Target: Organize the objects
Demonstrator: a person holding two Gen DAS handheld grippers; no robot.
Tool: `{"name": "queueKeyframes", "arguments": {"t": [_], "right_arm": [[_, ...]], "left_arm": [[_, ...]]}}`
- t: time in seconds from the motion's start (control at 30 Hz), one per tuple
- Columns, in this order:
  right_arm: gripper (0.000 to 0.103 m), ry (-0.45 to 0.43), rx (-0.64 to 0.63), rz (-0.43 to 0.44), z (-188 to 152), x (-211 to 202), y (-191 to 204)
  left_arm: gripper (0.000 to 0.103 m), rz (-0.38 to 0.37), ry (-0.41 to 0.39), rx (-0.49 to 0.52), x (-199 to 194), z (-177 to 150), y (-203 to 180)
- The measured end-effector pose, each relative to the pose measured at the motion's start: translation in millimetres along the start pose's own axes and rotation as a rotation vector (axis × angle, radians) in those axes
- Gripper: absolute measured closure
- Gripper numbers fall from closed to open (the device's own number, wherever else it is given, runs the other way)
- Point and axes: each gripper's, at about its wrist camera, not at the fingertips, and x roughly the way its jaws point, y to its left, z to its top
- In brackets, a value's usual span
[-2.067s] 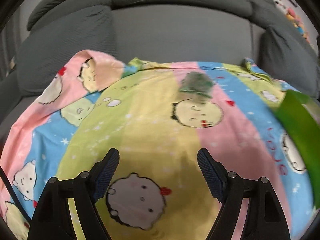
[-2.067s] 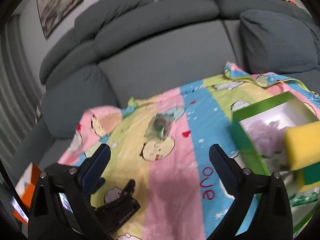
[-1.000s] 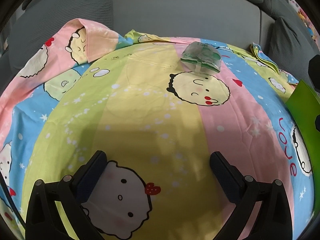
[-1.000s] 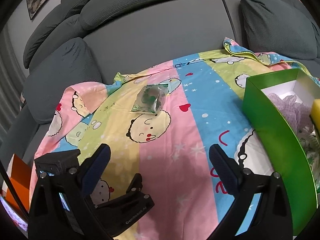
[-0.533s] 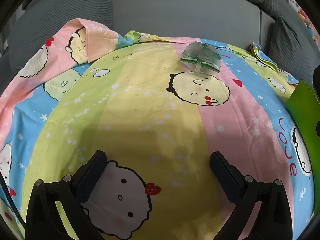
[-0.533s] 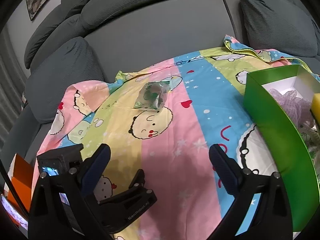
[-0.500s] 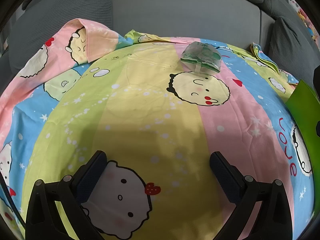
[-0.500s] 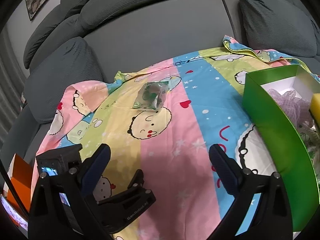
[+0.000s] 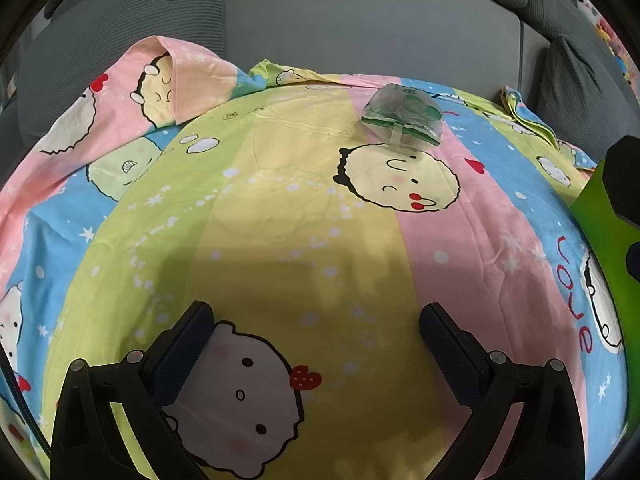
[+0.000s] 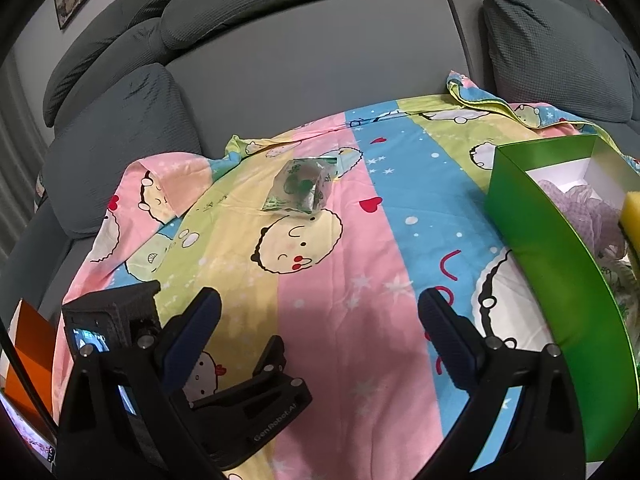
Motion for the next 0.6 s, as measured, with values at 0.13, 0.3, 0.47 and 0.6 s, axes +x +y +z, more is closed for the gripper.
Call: {"name": "queueKeyframes", "arguments": {"t": [0.13, 0.3, 0.47, 0.6], "right_arm": [[0.004, -0.003, 0.019, 0.009, 0.6, 2.1, -1.9], [0.004, -0.046, -0.005, -0.011, 5.1, -2.2, -1.5], [0.004, -0.052, 0.045, -0.011, 8.5, -0.5, -8.9], [0.004, -0.051, 0.048, -0.027, 8.1, 0.3, -9.5]], "left_arm": [[0.001, 0.002, 0.002, 0.001, 0.1, 0.5, 0.0], [0.001, 0.004, 0.001, 0.003, 0.2, 0.9, 0.1], [0.001, 0.005, 0.001, 0.003, 0.9, 0.9, 0.3], [0.001, 0.004, 0.001, 0.002, 0.4, 0.6, 0.7]]}}
